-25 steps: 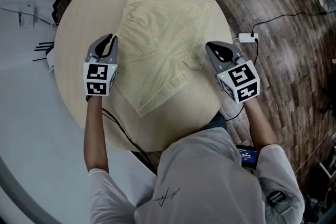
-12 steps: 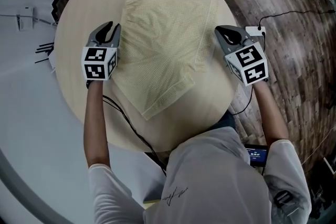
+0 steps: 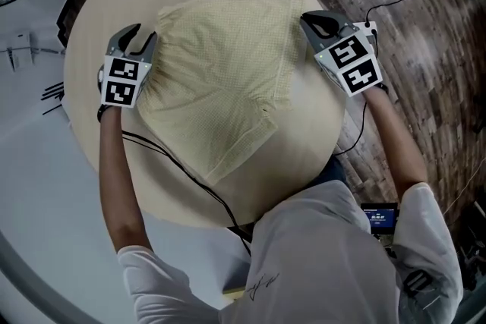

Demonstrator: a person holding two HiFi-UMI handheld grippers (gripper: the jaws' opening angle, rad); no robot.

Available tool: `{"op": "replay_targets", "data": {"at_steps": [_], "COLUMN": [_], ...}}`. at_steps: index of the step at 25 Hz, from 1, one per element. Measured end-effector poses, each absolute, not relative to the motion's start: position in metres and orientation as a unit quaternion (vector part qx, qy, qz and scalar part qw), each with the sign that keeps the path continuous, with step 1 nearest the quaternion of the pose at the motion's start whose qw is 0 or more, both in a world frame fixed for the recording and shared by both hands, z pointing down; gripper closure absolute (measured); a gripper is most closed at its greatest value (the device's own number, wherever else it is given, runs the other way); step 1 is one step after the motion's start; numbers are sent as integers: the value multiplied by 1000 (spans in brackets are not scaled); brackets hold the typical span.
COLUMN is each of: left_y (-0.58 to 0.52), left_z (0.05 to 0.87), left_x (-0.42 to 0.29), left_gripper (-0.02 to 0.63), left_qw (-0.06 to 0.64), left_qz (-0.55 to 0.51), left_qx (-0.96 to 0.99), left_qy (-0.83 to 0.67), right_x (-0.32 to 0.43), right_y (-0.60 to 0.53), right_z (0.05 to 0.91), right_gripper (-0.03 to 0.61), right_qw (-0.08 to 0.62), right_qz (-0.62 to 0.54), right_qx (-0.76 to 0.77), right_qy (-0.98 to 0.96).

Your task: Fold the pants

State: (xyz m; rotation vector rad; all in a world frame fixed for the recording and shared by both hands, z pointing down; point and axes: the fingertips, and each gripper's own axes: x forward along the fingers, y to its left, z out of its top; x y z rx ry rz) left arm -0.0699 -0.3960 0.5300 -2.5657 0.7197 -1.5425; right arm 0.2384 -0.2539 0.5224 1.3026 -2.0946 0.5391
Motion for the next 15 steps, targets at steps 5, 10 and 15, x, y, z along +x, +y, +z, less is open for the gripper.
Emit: {"op": "replay_targets", "data": {"at_steps": [5,10,15], "left_y": [-418,-419,-430], "left_z": [538,554,556], "left_x": [-55,-39,-41], "left_gripper": [405,310,302], "left_qw": [66,63,51], "left_qz": [-503,-512,-511], "left_qx": [-843,-850,-854], "left_qy": [178,110,80], "right_x": [245,253,257], "right_y": [-268,-277,-287], "right_z": [529,542,554], "right_gripper": [583,564,511], "right_qw": [316,346,374], "right_qz": [196,187,187], "right_qx": [491,470,441], "right_qy": [-788,-790,-794]}}
